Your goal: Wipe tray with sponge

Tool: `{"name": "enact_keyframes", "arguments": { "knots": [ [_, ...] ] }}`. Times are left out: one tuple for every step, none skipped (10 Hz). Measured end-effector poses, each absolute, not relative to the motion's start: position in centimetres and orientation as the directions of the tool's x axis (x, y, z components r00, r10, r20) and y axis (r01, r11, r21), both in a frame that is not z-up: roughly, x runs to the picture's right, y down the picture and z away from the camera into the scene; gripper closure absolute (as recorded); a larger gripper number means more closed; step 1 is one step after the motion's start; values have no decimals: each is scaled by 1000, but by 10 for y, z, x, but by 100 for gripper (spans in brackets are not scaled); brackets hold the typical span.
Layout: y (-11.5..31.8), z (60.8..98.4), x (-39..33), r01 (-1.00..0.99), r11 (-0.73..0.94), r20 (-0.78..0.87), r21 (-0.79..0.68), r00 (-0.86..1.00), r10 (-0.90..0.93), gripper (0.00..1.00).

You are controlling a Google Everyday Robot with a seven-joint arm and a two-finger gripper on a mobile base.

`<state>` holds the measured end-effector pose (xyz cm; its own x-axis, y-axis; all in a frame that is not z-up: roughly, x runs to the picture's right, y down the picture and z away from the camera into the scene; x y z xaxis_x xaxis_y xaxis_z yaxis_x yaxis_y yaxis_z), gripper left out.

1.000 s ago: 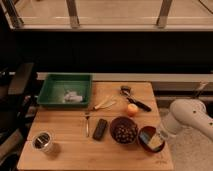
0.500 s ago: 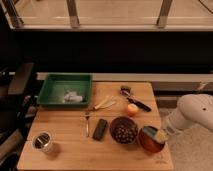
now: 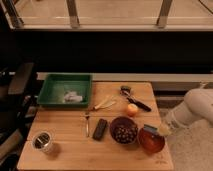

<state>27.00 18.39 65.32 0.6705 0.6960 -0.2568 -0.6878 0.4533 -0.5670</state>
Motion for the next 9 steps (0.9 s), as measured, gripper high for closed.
{"name": "enact_keyframes", "arguments": {
  "knots": [
    [161, 636, 265, -667, 481, -218, -570, 686, 694, 100],
    [142, 620, 260, -648, 503, -184, -572, 699, 691, 100],
    [121, 604, 253, -624, 528, -145, -576, 714, 685, 100],
    [99, 591, 236, -590, 557, -96, -584, 732, 674, 100],
    [85, 584, 220, -560, 576, -59, -596, 746, 664, 100],
    [72, 579, 199, -519, 593, -15, -616, 760, 649, 100],
    [63, 577, 174, -467, 608, 33, -642, 776, 630, 100],
    [60, 578, 150, -413, 623, 79, -664, 791, 607, 100],
    [60, 583, 122, -334, 642, 134, -690, 812, 567, 100]
  ]
}}
